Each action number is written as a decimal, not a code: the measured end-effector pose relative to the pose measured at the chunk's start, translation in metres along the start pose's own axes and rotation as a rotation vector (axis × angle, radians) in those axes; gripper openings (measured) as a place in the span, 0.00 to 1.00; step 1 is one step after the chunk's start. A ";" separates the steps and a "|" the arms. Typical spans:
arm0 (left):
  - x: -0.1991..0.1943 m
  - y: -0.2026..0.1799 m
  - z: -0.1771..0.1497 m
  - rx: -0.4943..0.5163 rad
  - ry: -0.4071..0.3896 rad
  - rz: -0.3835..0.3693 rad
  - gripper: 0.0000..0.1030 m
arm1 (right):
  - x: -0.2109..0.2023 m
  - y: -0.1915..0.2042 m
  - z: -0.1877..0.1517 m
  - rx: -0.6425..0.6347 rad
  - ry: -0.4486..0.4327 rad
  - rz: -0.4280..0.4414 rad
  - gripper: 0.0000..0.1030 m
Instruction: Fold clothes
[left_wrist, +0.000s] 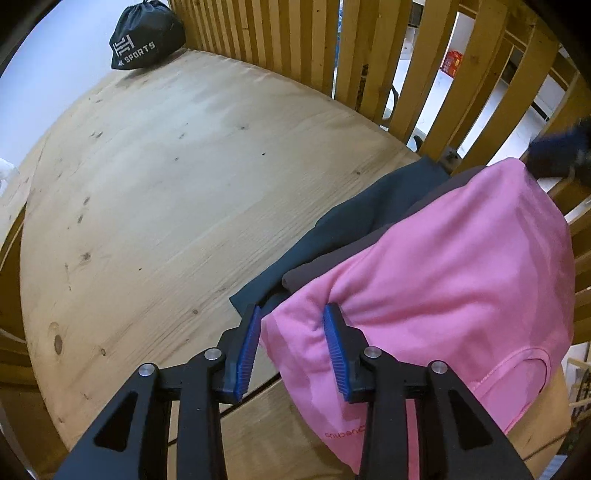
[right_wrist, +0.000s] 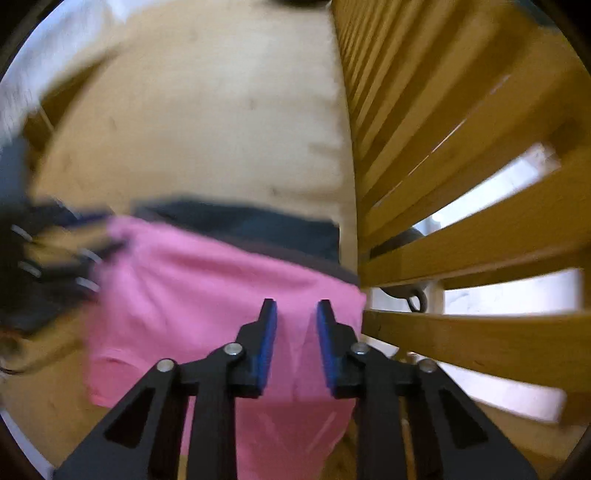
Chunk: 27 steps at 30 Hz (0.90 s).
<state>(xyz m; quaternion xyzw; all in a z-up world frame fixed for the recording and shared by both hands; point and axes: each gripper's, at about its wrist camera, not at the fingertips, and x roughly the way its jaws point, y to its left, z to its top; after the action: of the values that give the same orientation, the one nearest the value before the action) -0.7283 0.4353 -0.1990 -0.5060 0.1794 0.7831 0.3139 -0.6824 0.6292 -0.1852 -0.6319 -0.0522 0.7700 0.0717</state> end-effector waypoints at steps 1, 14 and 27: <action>-0.003 0.001 0.000 -0.007 -0.007 -0.001 0.31 | 0.017 0.002 0.000 -0.016 0.025 -0.075 0.19; 0.001 0.004 -0.023 -0.105 0.018 -0.081 0.27 | 0.004 0.015 -0.036 0.001 -0.044 -0.148 0.27; -0.058 -0.024 -0.143 -0.133 -0.074 -0.232 0.26 | 0.013 0.058 -0.148 -0.064 -0.075 -0.235 0.40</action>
<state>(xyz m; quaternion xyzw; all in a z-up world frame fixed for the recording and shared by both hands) -0.5981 0.3496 -0.2060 -0.5140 0.0556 0.7698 0.3743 -0.5425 0.5733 -0.2361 -0.5944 -0.1529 0.7772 0.1391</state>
